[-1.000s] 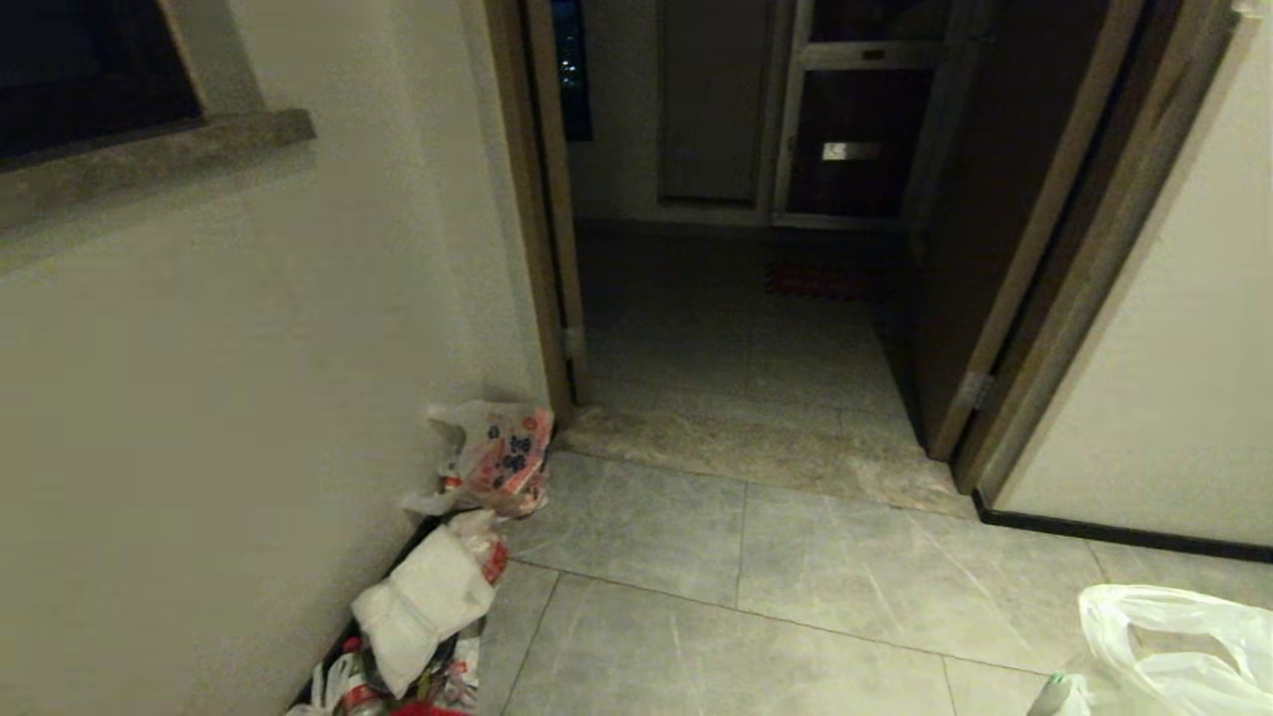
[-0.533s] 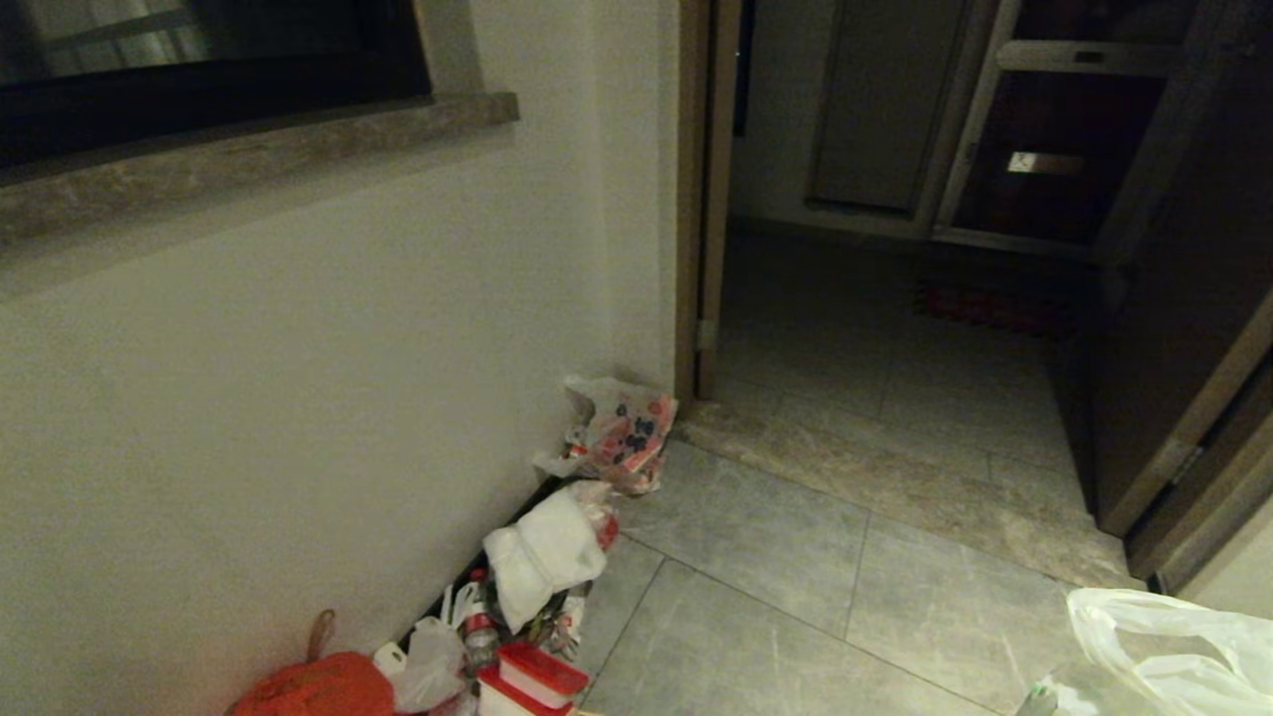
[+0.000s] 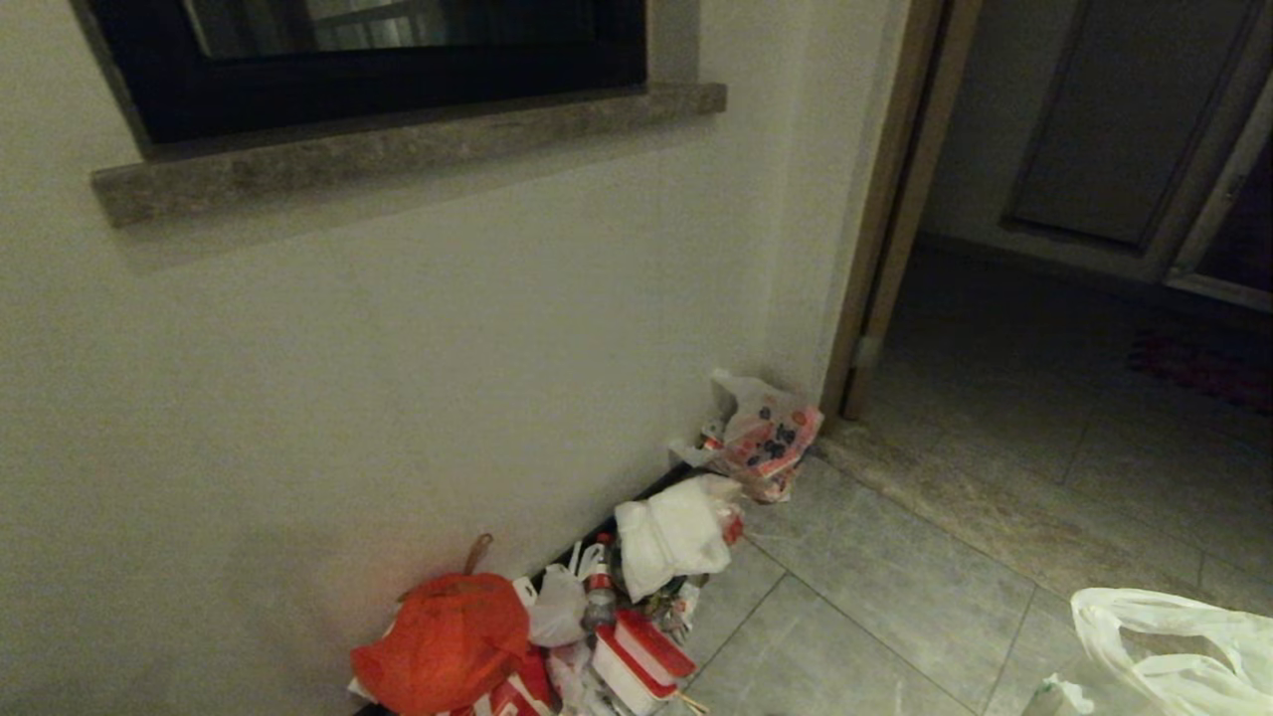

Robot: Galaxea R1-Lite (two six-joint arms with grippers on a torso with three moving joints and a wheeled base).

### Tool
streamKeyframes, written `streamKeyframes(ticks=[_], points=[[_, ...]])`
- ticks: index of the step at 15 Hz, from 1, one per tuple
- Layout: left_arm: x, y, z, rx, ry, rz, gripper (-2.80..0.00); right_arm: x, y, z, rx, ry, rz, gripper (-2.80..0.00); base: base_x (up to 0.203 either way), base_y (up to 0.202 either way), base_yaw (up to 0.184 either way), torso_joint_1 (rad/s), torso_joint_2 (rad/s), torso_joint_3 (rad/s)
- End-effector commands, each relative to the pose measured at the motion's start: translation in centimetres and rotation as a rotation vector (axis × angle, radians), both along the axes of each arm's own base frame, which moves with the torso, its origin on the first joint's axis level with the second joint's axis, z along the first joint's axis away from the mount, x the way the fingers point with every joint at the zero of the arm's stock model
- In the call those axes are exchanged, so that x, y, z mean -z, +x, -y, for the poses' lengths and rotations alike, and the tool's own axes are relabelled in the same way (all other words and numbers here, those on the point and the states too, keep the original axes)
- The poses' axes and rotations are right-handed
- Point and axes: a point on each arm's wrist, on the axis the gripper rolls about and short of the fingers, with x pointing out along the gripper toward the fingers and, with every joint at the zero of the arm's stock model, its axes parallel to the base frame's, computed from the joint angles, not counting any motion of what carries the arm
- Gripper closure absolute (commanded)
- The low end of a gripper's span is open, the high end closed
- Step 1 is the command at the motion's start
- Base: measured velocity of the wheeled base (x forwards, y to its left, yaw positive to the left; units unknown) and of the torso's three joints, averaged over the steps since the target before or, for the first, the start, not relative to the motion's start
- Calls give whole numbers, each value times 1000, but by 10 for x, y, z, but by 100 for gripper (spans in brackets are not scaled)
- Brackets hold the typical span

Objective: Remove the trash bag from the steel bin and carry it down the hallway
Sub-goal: Put the trash bag at the door

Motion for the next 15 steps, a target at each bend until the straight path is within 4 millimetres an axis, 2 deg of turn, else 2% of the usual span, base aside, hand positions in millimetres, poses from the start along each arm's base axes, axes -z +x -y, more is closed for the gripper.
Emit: streamKeyframes(ticks=[1, 11, 15], points=[[0, 0, 0, 0, -2, -2, 0, 0, 0, 0, 0, 0, 0, 0, -1, -6, 171, 6, 4, 2], [0, 0, 0, 0, 0, -2, 0, 0, 0, 0, 0, -1, 0, 0, 0, -8, 167, 3, 2, 2], [0, 0, 0, 0, 0, -2, 0, 0, 0, 0, 0, -1, 0, 0, 0, 0, 22, 0, 2, 1]])
